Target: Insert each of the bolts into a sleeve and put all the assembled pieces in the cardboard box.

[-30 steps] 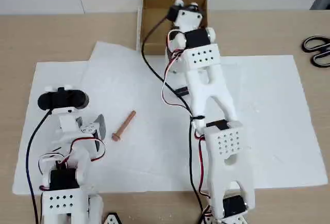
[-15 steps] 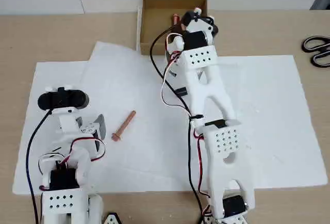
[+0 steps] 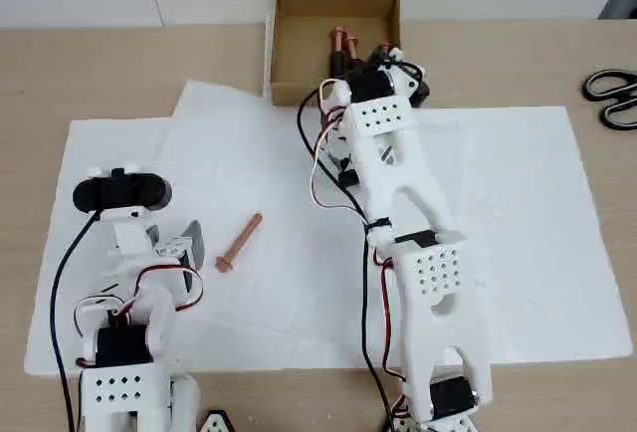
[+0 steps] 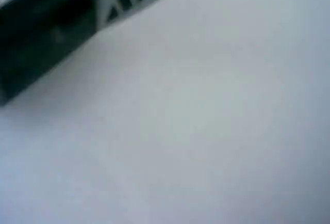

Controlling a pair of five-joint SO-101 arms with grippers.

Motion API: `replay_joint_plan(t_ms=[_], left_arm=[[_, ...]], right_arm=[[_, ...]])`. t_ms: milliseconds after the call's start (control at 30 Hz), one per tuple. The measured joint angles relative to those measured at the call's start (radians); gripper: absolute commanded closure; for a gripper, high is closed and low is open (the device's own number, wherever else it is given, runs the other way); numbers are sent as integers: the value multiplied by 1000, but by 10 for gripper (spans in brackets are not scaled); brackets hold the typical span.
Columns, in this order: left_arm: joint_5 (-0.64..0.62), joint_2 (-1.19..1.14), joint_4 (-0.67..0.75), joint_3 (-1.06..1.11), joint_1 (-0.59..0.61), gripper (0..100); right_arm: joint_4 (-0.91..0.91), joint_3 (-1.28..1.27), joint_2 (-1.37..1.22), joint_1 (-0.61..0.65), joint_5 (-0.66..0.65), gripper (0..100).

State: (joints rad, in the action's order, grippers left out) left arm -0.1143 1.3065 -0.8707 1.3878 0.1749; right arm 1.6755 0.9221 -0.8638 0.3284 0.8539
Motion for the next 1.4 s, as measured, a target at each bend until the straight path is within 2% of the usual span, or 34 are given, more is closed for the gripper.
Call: replay_joint_plan(t_ms=[633,733,833,1033,1400], left_arm=[[0,0,0,0,0,815],[0,0,0,0,0,815],[0,0,0,0,0,815],[0,0,0,0,0,815],[0,0,0,0,0,815]], right_arm=[[-6,12,-98,2,-2,824],[-6,6,-89,-11,2,877],[3,3,-86,-29,3,994],[5,2,-86,-60,5,995],[3,-5,9,-94,-157,995]])
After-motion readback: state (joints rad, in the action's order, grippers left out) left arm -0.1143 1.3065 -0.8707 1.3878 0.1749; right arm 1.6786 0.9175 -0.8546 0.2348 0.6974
